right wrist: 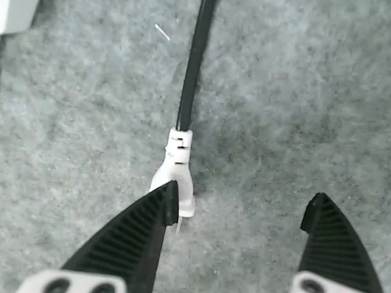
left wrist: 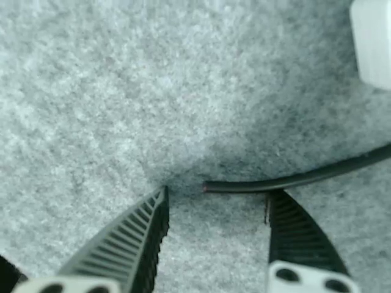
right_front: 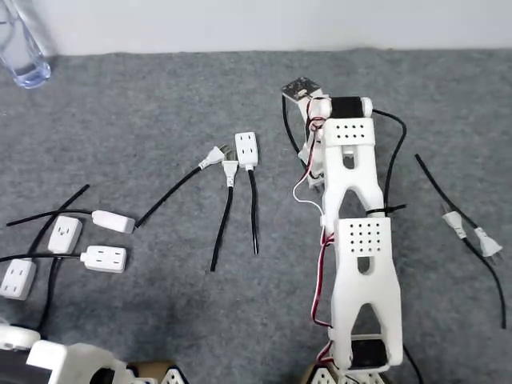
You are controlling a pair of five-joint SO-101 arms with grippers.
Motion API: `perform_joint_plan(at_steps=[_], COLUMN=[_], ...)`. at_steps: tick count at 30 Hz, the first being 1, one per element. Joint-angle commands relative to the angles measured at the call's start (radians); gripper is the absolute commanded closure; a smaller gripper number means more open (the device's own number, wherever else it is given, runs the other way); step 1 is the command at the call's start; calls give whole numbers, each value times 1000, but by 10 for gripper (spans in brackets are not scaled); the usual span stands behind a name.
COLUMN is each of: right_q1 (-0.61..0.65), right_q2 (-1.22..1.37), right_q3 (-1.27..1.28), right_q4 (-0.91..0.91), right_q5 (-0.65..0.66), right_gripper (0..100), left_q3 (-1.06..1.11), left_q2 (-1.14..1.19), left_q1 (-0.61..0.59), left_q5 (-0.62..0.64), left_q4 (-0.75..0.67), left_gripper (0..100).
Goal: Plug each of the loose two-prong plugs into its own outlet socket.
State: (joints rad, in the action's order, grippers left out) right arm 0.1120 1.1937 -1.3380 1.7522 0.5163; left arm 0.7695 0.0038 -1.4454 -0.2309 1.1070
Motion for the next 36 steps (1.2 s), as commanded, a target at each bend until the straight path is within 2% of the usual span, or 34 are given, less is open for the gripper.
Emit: perform_joint_plan(at_steps=[1, 10, 15, 28, 36], right_q1=[48, 58, 36, -73, -199], right_q2=[-38, 41, 54, 47, 22], right_q3=[-11, -18, -18, -20, -41], right_q4=[45, 39, 38, 36, 41], right_q5=[9, 9, 71, 95, 94], right_gripper=[677, 693, 887, 886, 883], left_q3=[15, 13, 13, 15, 15], left_q2=[11, 11, 11, 11, 11], left_q1=[40, 40, 40, 40, 40], left_q5=[-8, -8, -8, -8, -8], left_q4=[-26, -26, -26, -26, -26], left_gripper=[746, 746, 746, 746, 746])
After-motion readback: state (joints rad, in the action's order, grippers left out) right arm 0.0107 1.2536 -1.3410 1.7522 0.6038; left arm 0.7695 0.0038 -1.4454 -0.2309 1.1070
